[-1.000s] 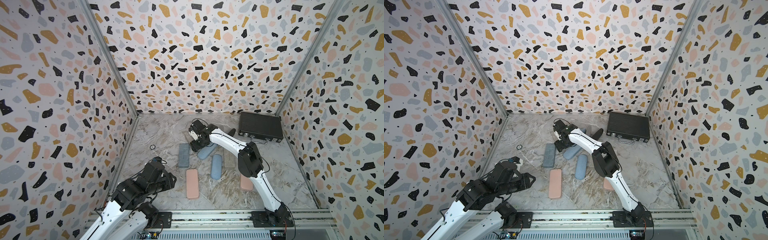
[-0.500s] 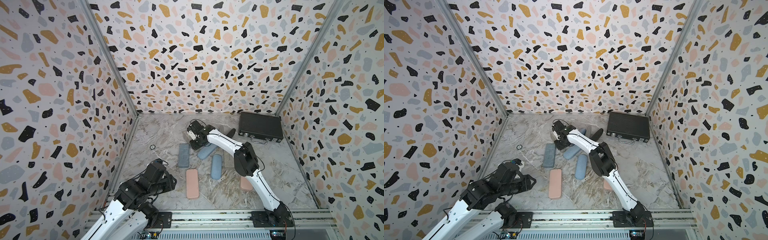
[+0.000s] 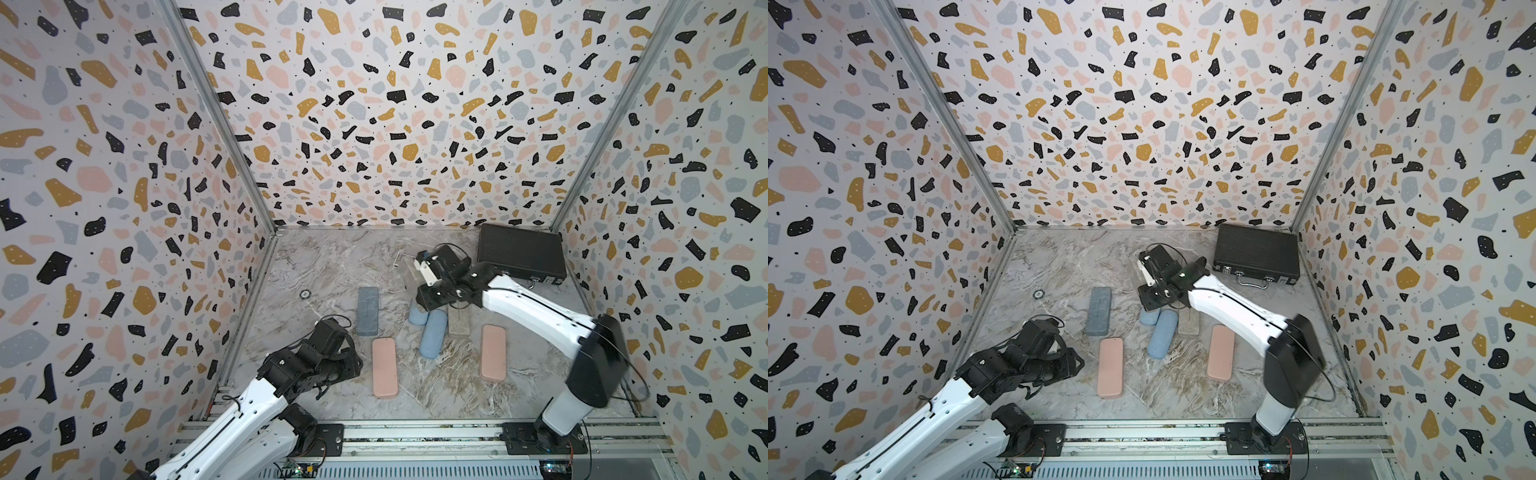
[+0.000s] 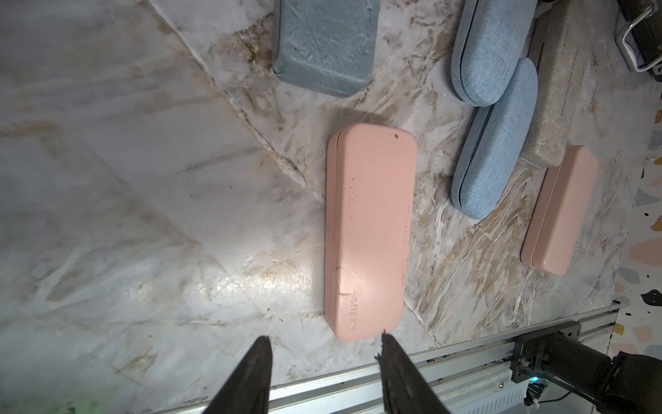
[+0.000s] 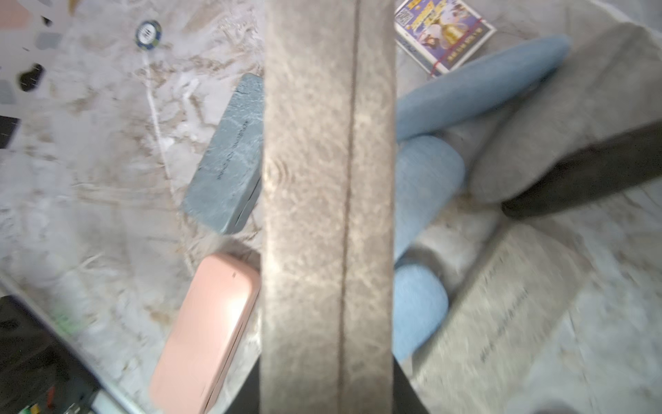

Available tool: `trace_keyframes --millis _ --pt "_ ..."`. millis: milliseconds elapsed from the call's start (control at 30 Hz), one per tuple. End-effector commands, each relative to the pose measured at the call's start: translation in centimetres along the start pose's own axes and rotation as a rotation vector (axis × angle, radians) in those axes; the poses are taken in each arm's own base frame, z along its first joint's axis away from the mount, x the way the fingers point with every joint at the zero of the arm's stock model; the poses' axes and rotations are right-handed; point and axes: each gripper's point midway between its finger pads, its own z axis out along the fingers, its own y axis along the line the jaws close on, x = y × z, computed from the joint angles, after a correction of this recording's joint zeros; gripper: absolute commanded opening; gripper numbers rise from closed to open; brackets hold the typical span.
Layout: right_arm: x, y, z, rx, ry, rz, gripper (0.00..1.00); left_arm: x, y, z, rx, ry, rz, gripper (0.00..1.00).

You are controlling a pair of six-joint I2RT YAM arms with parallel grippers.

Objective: Close the glasses case
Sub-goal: Place the glasses case at the center of the board, then adjust the glasses case at the center of the board.

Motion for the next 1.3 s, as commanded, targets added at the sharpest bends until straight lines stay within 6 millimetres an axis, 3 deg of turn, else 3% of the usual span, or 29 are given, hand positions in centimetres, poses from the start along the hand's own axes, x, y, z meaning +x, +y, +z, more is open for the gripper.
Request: trace_keyframes --millis 0,100,233,367,433,700,1267 --pt "3.2 0.1 -3.6 -0.050 -0.041 0.165 0.10 -1.4 -1.4 0.4 0.038 -0.028 0.009 0.50" --pt "7.9 -0.8 -5.1 -0.069 -0.045 0.307 0.11 -1.8 -1.7 0.9 0.028 -0.025 0.015 0.49" --pt "13.9 -1.0 -5.4 -0.129 -0.035 0.503 0.11 -2.4 -2.1 1.5 0.018 -0.025 0.013 0.49" --pt "18.6 -2.3 -4.9 -0.082 -0.007 0.600 0.11 -2.8 -2.3 1.8 0.000 -0.017 0.012 0.50" --pt "20.0 -2.6 -4.5 -0.091 -0.003 0.637 0.11 -2.9 -2.4 2.0 0.000 -0.013 0.007 0.49" --pt "21.9 -2.1 -2.1 -0.132 0.045 0.678 0.13 -2.0 -1.3 3.4 -0.030 0.019 -0.017 0.49" --pt "22.0 4.1 2.7 -0.262 0.167 0.568 0.16 -1.4 -0.9 5.0 -0.046 0.060 -0.022 0.49"
